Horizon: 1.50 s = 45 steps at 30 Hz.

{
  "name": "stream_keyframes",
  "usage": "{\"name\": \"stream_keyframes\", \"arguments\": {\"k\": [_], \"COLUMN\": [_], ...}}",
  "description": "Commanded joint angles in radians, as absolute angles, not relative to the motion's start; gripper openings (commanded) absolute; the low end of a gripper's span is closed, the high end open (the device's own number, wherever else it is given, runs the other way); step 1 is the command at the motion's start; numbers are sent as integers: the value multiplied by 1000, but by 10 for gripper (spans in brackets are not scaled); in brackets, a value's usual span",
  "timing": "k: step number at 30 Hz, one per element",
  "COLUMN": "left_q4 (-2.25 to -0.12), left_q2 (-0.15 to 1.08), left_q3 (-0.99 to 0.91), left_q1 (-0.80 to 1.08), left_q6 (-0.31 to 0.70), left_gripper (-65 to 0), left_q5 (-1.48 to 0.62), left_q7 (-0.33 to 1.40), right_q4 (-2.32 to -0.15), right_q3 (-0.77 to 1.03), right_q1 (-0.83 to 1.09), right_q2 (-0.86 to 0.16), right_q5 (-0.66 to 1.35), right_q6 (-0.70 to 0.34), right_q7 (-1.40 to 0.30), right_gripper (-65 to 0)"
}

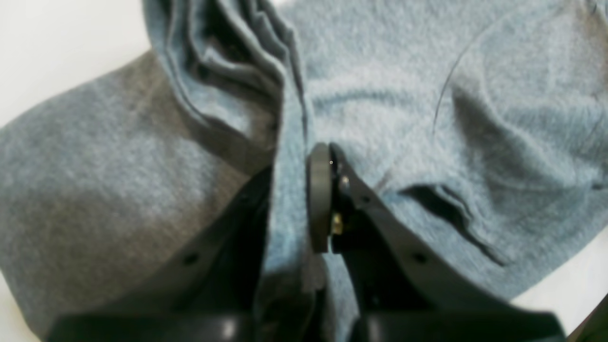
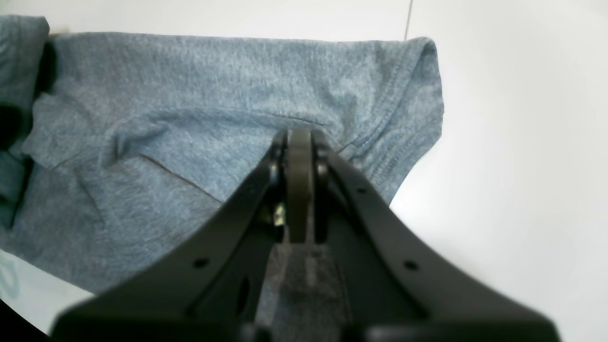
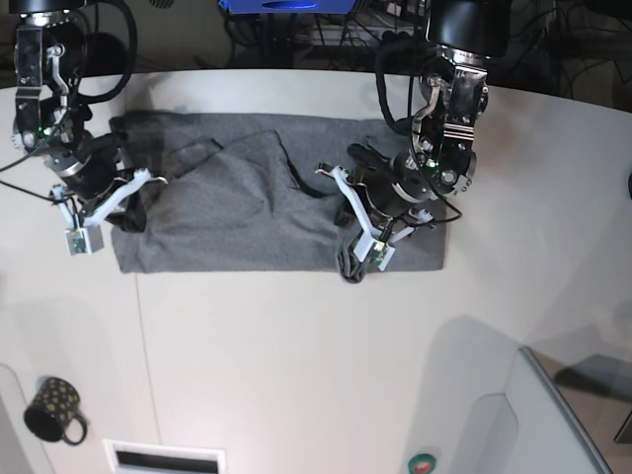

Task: Layout the t-shirt on the table in an organized manner, then fold the t-shirt properly
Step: 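Carry the strip end held by the left gripper toward the right gripper, then lay the folded end down over the strip middle and release it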

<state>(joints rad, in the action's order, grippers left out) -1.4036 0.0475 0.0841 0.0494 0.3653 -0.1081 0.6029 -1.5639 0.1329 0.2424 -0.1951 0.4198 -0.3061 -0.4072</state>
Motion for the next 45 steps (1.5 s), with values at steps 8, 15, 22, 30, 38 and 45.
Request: {"name": "stream_keyframes", "arguments": {"k": [8, 15, 22, 30, 38, 45], "left_q4": [-1412, -1423, -1468, -1540, -1541, -1543], "left_q2": [50, 50, 51, 71, 74, 87], "left_q3": [150, 157, 153, 159, 160, 165], "left_q1": [42, 42, 54, 48, 65, 71], "left_q6": [366, 364, 364, 364, 367, 369], "left_gripper": [-650, -650, -650, -650, -650, -650], "left_q5": [-119, -119, -119, -119, -119, -119], "left_q7": [584, 587, 588, 693, 693, 694], "right_q4": [-1578, -1578, -1578, -1578, -1578, -1577], "right_q3": [137, 137, 137, 137, 137, 137], "right_q1": [232, 231, 231, 216, 209, 200], "right_q2": [-203, -203, -203, -202, -196, -196], "right_q5": [433, 433, 433, 433, 433, 433], "right_q6": [-312, -312, -312, -312, -312, -311], "right_q7": [-383, -383, -383, -383, -383, -383], "right_gripper": [-642, -642, -642, -642, -642, -642]}}
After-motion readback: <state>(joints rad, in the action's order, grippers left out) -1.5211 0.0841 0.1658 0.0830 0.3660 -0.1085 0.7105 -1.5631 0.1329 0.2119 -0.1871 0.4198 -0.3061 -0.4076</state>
